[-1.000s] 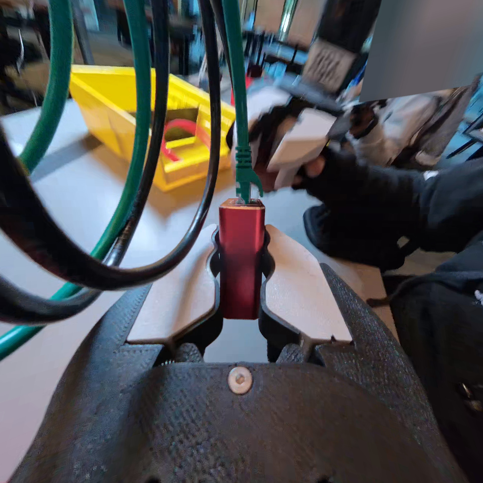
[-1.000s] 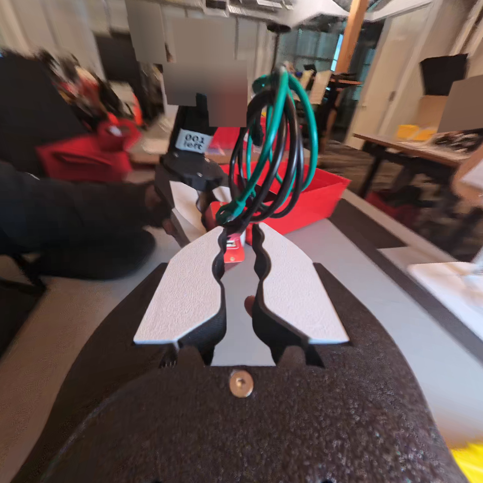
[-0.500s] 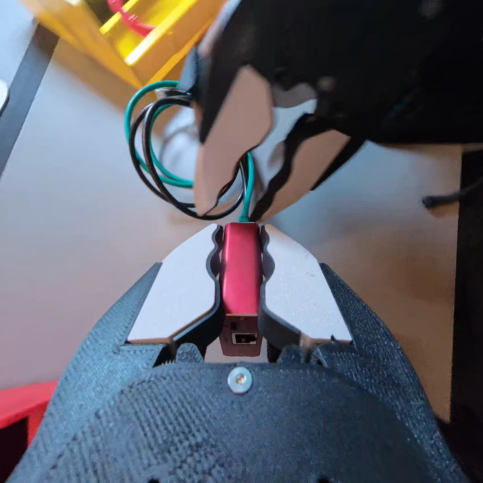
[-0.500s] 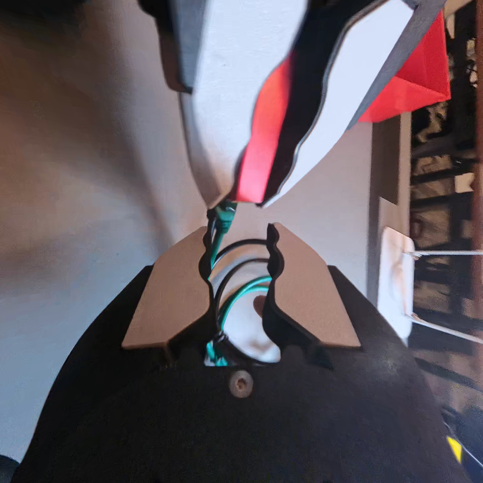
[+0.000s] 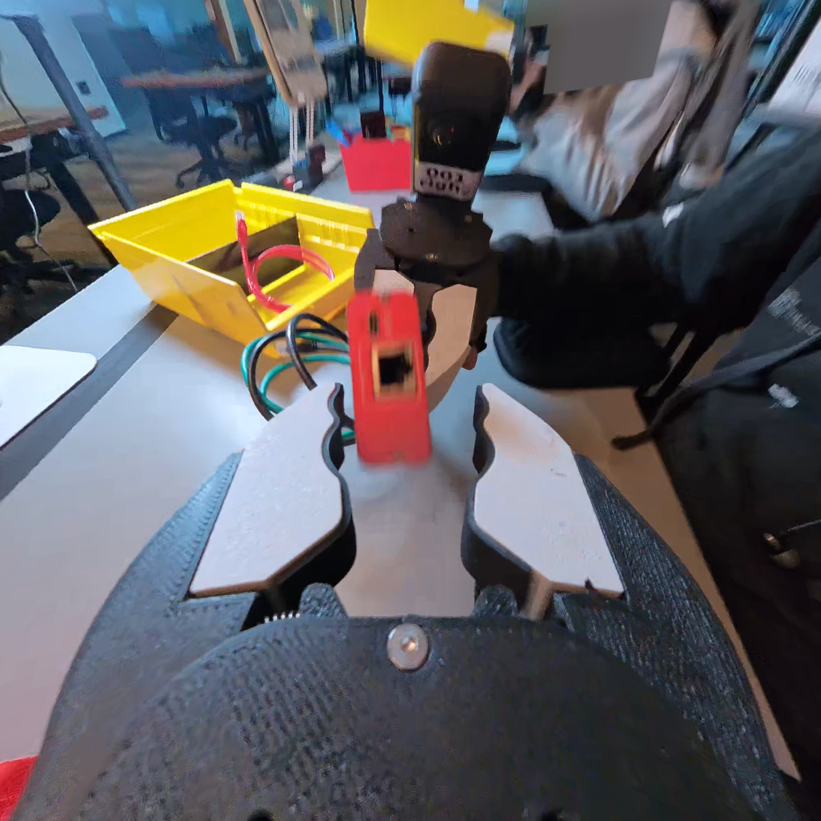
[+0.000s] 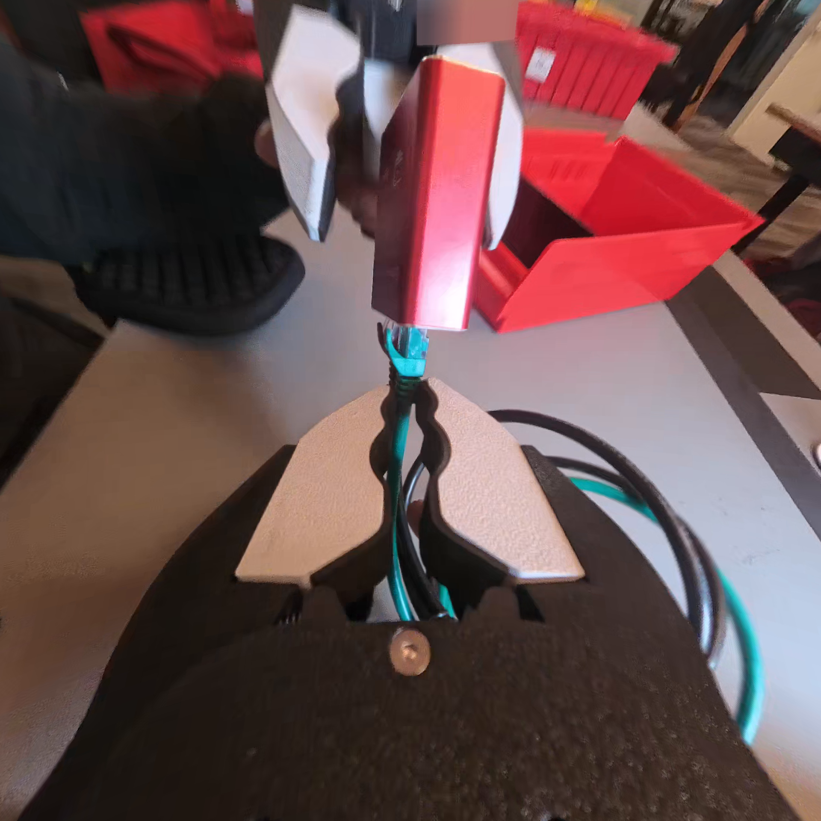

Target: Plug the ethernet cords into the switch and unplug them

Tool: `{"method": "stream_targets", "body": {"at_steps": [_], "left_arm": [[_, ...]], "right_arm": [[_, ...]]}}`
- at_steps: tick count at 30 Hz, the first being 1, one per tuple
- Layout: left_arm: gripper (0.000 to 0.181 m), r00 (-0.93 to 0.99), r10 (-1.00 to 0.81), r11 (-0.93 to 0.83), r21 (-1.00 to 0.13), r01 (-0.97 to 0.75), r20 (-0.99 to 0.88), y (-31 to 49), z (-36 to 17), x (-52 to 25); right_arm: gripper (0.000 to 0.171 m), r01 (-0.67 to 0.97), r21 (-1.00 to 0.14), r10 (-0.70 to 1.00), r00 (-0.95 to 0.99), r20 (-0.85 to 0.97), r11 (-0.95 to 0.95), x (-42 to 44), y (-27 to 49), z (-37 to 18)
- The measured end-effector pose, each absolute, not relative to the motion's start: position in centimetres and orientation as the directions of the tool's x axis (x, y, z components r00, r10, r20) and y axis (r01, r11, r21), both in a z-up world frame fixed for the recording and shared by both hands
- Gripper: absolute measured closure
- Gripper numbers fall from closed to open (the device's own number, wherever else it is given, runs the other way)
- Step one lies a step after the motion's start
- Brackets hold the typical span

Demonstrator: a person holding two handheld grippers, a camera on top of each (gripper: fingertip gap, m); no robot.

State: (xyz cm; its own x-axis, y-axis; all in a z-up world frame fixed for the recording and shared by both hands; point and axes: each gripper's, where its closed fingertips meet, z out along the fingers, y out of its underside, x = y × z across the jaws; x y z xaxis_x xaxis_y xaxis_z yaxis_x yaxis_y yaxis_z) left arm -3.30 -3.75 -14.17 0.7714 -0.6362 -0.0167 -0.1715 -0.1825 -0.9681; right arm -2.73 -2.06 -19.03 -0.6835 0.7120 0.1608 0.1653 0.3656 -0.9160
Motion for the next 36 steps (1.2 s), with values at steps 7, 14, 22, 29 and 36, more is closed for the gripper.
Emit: {"method": "stream_targets", "body": {"at_steps": [7,14,22,29,36], "left_arm": [[0.131,0.752,-0.645,-0.073,-0.990,0.119,0.138,-1.9,-11.6,-2.6],[0.152,0.779,-0.624,-0.001,-0.998,0.070,0.056,-2.1,-10.7,-2.0],[0.152,0.764,-0.637,0.026,-0.988,0.152,0.101,-2.3,-10.1,-2.1],[0.152,0.782,-0.615,0.069,-0.980,0.187,0.106,-2.3,-9.2,-2.4],[0.152,0.780,-0.614,0.082,-0.973,0.215,0.121,-2.3,-8.9,-2.4]], "right_arm": [[0.163,0.127,-0.957,0.757,-0.642,0.121,0.261,-2.9,-2.6,-16.7],[0.161,0.091,-0.982,0.762,-0.644,0.068,0.165,-3.1,-3.4,-15.8],[0.157,0.063,-0.997,0.760,-0.645,-0.078,-0.049,-3.1,-3.9,-13.9],[0.156,0.069,-0.988,0.757,-0.635,-0.152,-0.141,-3.2,-3.8,-12.8],[0.155,0.109,-0.959,0.697,-0.666,-0.266,-0.263,-3.0,-3.7,-12.3]]}}
